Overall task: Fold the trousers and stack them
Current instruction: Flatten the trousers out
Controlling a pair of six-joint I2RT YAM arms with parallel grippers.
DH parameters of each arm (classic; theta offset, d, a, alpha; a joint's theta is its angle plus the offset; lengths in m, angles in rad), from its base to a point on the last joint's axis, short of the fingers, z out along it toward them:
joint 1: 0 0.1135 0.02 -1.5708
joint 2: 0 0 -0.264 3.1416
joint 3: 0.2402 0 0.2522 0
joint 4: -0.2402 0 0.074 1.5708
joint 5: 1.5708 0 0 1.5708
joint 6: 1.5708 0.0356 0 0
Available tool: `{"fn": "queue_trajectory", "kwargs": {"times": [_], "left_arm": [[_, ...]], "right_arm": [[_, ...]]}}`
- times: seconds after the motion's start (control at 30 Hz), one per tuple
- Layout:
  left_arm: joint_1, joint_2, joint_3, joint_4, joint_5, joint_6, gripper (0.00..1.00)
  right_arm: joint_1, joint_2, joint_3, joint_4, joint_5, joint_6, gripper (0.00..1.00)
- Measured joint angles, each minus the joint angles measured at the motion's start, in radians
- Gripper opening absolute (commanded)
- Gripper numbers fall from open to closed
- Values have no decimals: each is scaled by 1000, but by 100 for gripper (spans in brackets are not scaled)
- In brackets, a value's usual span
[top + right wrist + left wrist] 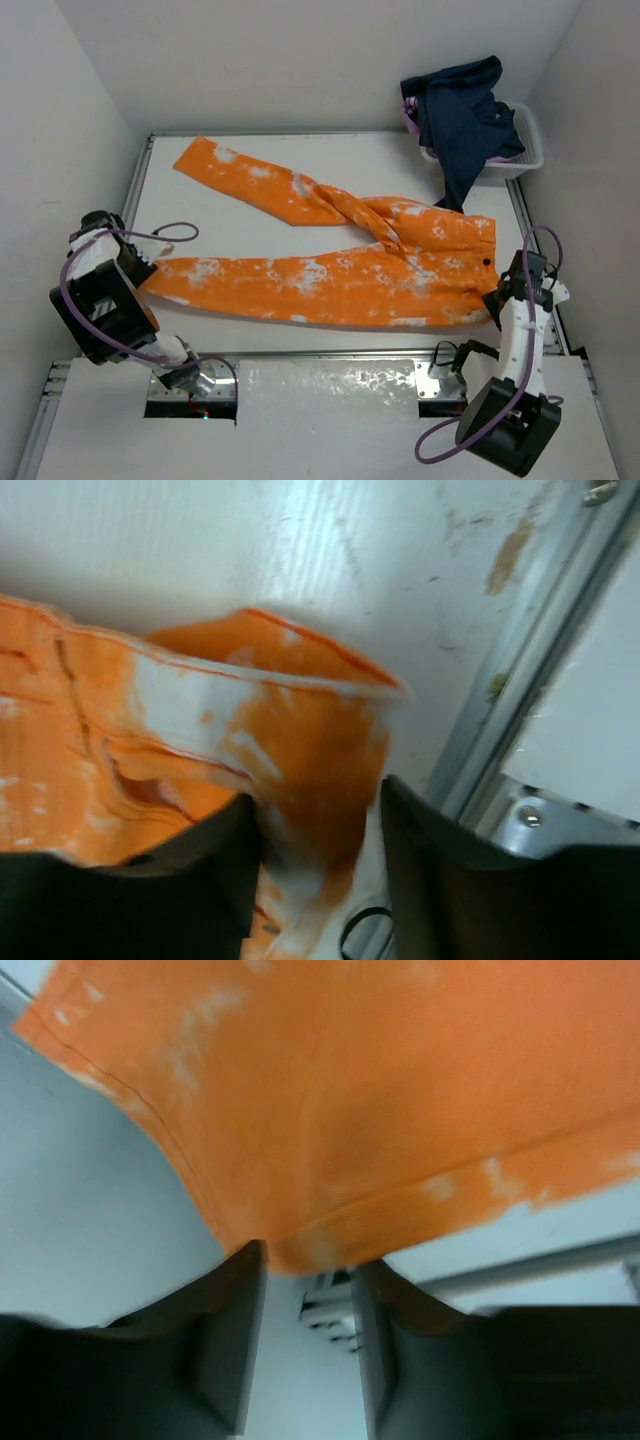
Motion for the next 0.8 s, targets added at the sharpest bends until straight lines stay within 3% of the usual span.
{"fn": "queue_trajectory", "kwargs": {"times": [0.03, 0.07, 0.2, 0.37, 0.5, 0.67, 0.8], "left_arm": [[1, 0, -4, -14, -18, 3, 54], [2, 0, -4, -23, -37, 4, 66], [11, 3, 15, -64, -129, 35, 73], [78, 31, 220, -200, -201, 100, 74], [97, 43, 373, -236, -209, 99, 76], [-45, 206, 571, -204, -77, -179, 72], [-142, 469, 856, -139, 138, -500, 71]], "right_arm": [[-1, 2, 2, -8, 22, 2, 67], [0, 4, 4, -14, 40, 10, 71], [-5, 10, 52, -51, 126, 12, 80], [-6, 6, 207, -70, 248, -2, 80], [2, -6, 314, 13, 291, -90, 66], [53, 65, 420, 218, 98, -249, 64], [197, 332, 700, 222, 5, -375, 66]]}}
